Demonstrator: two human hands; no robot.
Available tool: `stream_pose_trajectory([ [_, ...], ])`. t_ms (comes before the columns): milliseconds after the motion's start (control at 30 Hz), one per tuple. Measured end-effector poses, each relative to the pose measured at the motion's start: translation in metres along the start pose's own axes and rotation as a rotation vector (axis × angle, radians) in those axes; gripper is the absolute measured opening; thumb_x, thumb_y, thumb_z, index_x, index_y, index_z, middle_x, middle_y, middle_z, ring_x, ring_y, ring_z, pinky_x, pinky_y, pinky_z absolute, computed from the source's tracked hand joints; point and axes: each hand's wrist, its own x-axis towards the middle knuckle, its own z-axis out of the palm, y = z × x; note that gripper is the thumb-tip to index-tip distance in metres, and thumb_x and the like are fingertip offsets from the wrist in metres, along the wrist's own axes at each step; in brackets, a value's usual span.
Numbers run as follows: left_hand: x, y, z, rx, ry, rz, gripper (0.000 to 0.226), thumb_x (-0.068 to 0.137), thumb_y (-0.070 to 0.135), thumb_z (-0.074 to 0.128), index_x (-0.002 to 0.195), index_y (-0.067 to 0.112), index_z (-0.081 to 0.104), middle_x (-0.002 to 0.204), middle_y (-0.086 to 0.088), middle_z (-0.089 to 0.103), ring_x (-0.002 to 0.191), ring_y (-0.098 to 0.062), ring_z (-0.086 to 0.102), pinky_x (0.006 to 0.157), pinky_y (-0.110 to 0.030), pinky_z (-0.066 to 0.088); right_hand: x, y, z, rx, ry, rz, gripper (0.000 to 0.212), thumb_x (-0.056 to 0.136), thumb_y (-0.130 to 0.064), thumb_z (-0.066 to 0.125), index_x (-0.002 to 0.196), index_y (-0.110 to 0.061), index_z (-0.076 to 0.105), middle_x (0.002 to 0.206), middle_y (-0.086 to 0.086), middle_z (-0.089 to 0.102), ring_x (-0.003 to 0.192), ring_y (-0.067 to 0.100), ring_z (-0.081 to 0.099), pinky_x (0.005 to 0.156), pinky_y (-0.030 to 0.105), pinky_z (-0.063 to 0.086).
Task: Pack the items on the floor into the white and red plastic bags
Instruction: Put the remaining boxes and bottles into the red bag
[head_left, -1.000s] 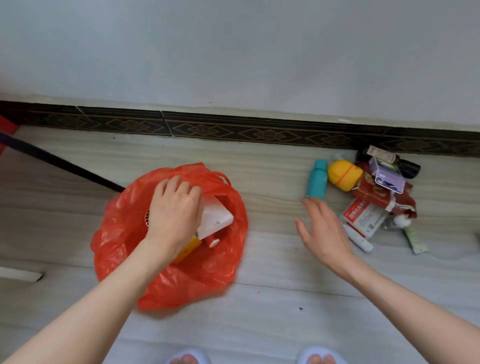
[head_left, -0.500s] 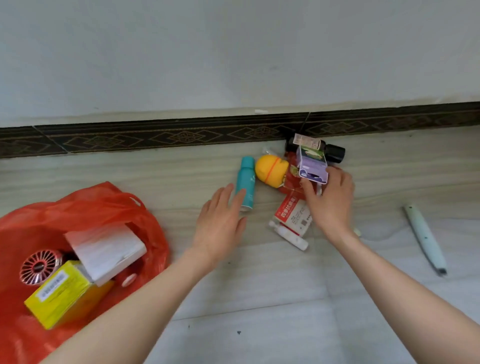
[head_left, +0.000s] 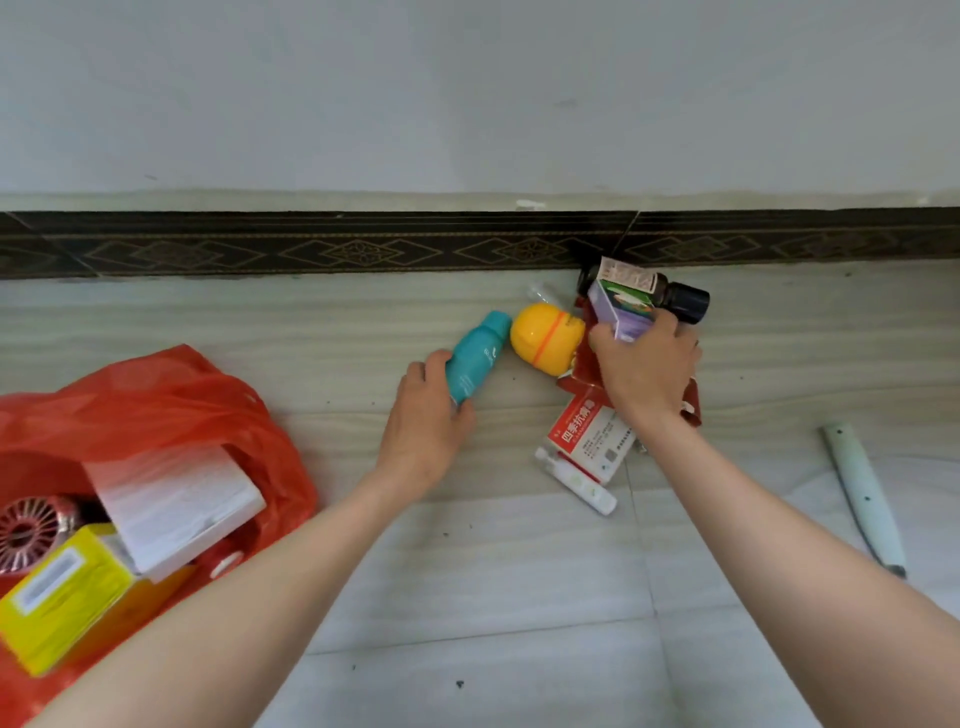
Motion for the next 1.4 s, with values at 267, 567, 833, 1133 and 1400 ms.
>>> stream_pose_trajectory([
  [267, -0.036, -0.011, -0.110, 0.011, 0.049, 0.148, 0.045, 0.081, 0.013, 0.063, 0.123, 0.009, 0.047, 0.109, -0.012, 0.052, 0.097, -0.025, 0.052, 0.081, -0.024, 0.034, -0.090, -0.034, 0.006, 0.174, -0.135, -0.225, 0.057, 0.081, -0.035, 0.060, 0.130, -0.011, 0.044, 0.127, 0.015, 0.049, 0.120, 0.031, 0.039, 0.097, 0.030, 0.029],
  [567, -0.135, -0.080, -0.222, 0.075, 0.360, 0.035, 0.038, 0.076, 0.019, 0.068, 0.109, 0.014, 0.053, 0.097, 0.002, 0.056, 0.086, -0.012, 0.051, 0.070, -0.015, 0.033, -0.224, -0.094, 0.036, 0.192, -0.499, -0.431, 0.051, 0.078, -0.031, 0.067, 0.120, -0.007, 0.050, 0.117, 0.012, 0.056, 0.111, 0.028, 0.046, 0.091, 0.027, 0.032],
  [833, -0.175, -0.146, -0.236, 0.145, 0.504, -0.102, 0.041, 0.074, 0.016, 0.072, 0.109, 0.011, 0.052, 0.104, -0.002, 0.058, 0.094, -0.015, 0.054, 0.076, -0.013, 0.032, -0.267, -0.111, 0.071, -0.073, -0.738, -0.678, 0.075, 0.060, -0.068, 0.034, 0.113, -0.017, 0.051, 0.113, 0.004, 0.060, 0.106, 0.026, 0.043, 0.092, 0.033, 0.036],
  [1133, -0.140, -0.158, -0.225, 0.234, 0.489, -0.033, 0.037, 0.074, 0.009, 0.073, 0.105, 0.006, 0.053, 0.106, -0.011, 0.052, 0.093, -0.027, 0.054, 0.076, -0.024, 0.038, -0.260, -0.145, 0.116, -0.070, -0.762, -0.745, 0.050, 0.084, -0.042, 0.059, 0.123, -0.011, 0.052, 0.133, 0.010, 0.045, 0.125, 0.025, 0.039, 0.104, 0.028, 0.027],
  [1400, -0.130, -0.158, -0.196, 0.405, 0.329, 0.019, 0.031, 0.075, 0.007, 0.070, 0.104, 0.004, 0.058, 0.109, -0.019, 0.053, 0.090, -0.037, 0.052, 0.062, -0.037, 0.048, -0.258, -0.122, 0.109, -0.259, -0.752, -0.918, 0.072, 0.078, -0.050, 0.018, 0.132, -0.013, 0.046, 0.142, 0.011, 0.042, 0.133, 0.027, 0.035, 0.113, 0.041, 0.023],
])
